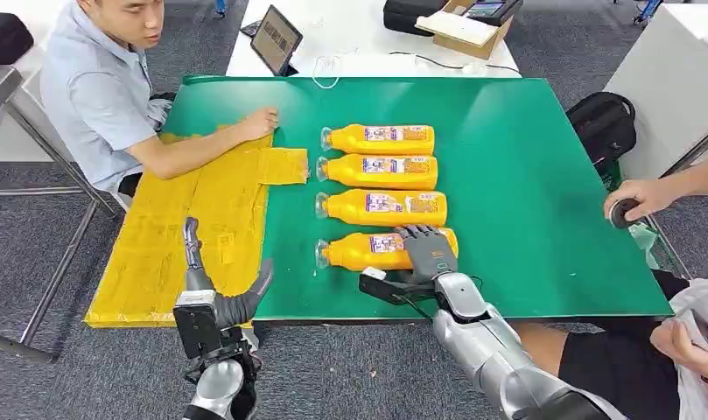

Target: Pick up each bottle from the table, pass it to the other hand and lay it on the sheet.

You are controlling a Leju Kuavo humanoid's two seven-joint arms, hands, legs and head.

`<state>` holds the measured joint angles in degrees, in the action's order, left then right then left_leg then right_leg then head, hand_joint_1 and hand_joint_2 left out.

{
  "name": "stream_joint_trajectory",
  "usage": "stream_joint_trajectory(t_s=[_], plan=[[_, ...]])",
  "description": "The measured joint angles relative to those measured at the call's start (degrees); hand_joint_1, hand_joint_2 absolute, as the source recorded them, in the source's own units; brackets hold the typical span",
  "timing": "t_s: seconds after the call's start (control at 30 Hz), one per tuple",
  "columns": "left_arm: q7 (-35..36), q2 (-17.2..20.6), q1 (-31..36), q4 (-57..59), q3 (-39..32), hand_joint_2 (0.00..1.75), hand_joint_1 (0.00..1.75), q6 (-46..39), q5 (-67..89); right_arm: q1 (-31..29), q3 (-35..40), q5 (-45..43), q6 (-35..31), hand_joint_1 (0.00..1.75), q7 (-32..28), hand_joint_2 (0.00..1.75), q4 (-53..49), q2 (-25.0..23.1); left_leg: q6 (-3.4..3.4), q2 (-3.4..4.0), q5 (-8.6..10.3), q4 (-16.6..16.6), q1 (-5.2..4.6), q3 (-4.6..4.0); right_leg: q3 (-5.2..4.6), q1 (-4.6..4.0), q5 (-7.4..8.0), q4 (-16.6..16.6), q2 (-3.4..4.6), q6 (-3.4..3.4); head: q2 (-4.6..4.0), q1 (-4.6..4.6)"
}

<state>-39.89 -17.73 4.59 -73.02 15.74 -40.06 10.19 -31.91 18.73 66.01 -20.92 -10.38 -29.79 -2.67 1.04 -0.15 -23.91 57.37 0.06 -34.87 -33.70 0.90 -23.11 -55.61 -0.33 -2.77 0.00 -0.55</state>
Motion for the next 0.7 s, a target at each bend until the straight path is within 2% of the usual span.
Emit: stream_joint_trajectory(t_s=[0.17,0.33,0.5,0.6,0.7], plan=[[-0.17,0.00,0.57,0.37,-0.13,1.75,0.00,0.00,-0.92,0.73,0.44,-5.84,0.40,1.75,-3.28,1.75,-0.31,0.09,0.00,0.03,0.00,0.00,0.01,0.06,0.07,-0.02,0.00,0.00,0.00,0.00,0.00,0.02],[-0.13,0.00,0.70,0.37,-0.15,1.75,0.00,1.69,-4.14,0.98,-0.35,-17.56,6.56,1.75,-7.91,1.75,-2.67,-0.04,-0.07,0.35,-0.25,-0.02,0.02,0.62,0.48,-0.04,-0.02,0.03,0.30,0.04,0.00,0.02],[6.08,0.00,-0.02,0.04,-0.11,1.75,0.00,13.28,-14.87,5.31,-3.59,-35.24,11.45,1.75,-12.13,1.75,-10.81,-1.20,-0.06,0.34,-0.28,-0.04,0.03,0.90,0.74,-0.07,-0.05,0.04,0.31,0.07,0.00,0.04],[10.98,0.28,-1.60,-0.26,0.57,1.75,0.00,21.58,-20.09,9.79,-5.12,-43.00,9.33,1.75,-12.48,1.75,-18.06,-2.14,-0.04,0.27,-0.22,-0.04,0.03,0.76,0.68,-0.06,-0.03,0.03,0.28,0.06,0.00,0.02],[12.46,0.87,-3.61,-1.11,1.75,1.75,0.00,24.45,-21.79,13.75,-6.23,-45.89,5.39,1.75,-13.55,1.75,-24.62,-2.64,0.01,0.24,-0.15,-0.03,0.03,0.45,0.44,-0.05,-0.02,0.01,0.26,0.04,0.00,0.02]])
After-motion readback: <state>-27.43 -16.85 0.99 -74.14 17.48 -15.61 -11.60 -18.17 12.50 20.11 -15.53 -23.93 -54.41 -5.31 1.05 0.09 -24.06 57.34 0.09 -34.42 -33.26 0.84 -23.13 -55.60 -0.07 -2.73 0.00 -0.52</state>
